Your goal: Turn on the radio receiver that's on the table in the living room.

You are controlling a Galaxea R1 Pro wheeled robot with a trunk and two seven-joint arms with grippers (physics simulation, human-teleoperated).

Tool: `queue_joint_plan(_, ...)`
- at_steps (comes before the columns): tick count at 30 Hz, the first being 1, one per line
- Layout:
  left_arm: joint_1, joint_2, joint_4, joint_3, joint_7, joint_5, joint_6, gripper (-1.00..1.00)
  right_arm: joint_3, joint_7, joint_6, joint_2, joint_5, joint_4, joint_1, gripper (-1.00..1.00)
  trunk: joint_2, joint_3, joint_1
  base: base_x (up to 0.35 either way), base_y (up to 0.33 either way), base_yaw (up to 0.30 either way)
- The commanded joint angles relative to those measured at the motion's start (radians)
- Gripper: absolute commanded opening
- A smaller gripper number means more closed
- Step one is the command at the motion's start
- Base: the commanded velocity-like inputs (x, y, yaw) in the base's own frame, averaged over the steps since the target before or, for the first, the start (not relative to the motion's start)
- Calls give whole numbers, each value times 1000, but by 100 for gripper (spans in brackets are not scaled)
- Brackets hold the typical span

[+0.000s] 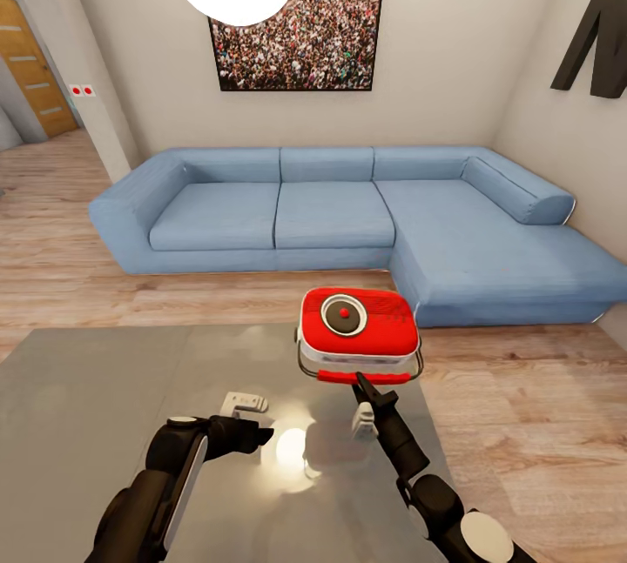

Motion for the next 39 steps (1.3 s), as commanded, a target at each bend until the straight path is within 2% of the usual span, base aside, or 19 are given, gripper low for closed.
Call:
queue_joint_plan(1, 0, 0, 0, 0, 0, 0, 0, 100, 0, -15, -1, -1, 0, 0, 0, -100, 0, 0, 0, 0, 0, 0)
queue_joint_plan(8, 0, -1, 0, -2, 0, 1, 1, 100, -2, -156, -3, -12, 0, 42, 0, -100, 0, 0, 0, 0, 0, 0)
queue_joint_plan(14, 0, -2, 0, -3, 0, 2, 2, 100, -5, -163, -9, -13, -3, 53, 0, -100, 0, 0, 0, 0, 0, 0)
queue_joint_plan(17, 0, -3, 1, -4, 0, 2, 2, 100, -13, -158, -46, -13, -46, 51, 0, -100, 0, 0, 0, 0, 0, 0)
queue_joint_plan(20, 0, -3, 1, -4, 0, 2, 2, 100, -25, -156, -79, -13, -113, 41, 0, -100, 0, 0, 0, 0, 0, 0)
queue_joint_plan(23, 0, -3, 1, -4, 0, 2, 2, 100, -48, -155, -78, -11, -137, 13, 0, -100, 0, 0, 0, 0, 0, 0)
queue_joint_plan(26, 0, -3, 2, -3, 0, 3, 2, 100, -88, -154, -53, -12, -138, -28, 0, -100, 0, 0, 0, 0, 0, 0)
queue_joint_plan(27, 0, -4, 2, -3, 0, 3, 1, 100, -97, -153, -25, -11, -130, -43, 0, -100, 0, 0, 0, 0, 0, 0)
queue_joint_plan(31, 0, -6, 3, -4, 0, 4, 0, 100, -106, -153, 58, -11, -117, -68, 0, -100, 0, 0, 0, 0, 0, 0)
queue_joint_plan(36, 0, -6, 4, -4, 0, 4, 0, 100, -109, -149, 73, -13, -120, -74, 0, -100, 0, 0, 0, 0, 0, 0)
queue_joint_plan(39, 0, -6, 4, -5, 0, 4, 0, 100, -107, -147, 28, -24, -109, -67, 0, -100, 0, 0, 0, 0, 0, 0)
